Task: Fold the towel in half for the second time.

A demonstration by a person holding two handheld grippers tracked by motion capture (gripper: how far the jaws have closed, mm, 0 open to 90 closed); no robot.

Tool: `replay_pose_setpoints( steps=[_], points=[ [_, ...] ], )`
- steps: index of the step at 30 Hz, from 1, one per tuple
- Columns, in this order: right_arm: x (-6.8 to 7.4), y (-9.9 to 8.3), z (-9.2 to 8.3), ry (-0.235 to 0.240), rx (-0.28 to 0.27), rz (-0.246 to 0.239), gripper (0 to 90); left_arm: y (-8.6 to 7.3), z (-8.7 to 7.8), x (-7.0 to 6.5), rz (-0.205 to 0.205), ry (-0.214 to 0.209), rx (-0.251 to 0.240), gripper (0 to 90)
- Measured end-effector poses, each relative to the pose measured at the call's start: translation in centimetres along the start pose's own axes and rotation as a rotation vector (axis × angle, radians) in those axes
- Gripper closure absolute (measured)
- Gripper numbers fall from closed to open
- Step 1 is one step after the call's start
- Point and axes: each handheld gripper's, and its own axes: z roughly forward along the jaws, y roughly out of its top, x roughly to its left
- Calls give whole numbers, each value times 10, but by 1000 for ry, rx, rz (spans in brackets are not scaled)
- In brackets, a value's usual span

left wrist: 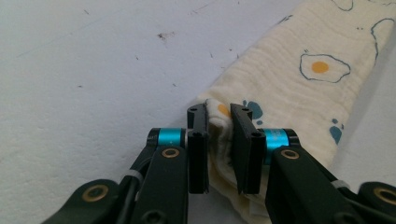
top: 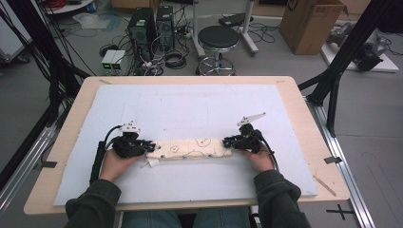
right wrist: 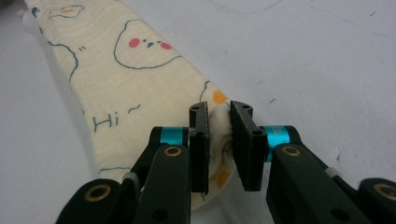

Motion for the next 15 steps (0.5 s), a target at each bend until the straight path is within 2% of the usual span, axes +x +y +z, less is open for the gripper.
replay_pose_setpoints(
  steps=[5,7,12,15],
  points=[
    [3,1,-2,-10,-7,-10,788,1,-1,-2,5,12,-12,793],
    [4,2,-3,-17,-9,-30,791,2,-2,-3,8,17,-20,796],
    [4,4,-8,-24,-12,-31,795,5,-6,-3,-11,31,-58,800],
    [5,8,-11,-31,-19,-44,796,8,-7,-3,-9,41,-68,800]
  ],
)
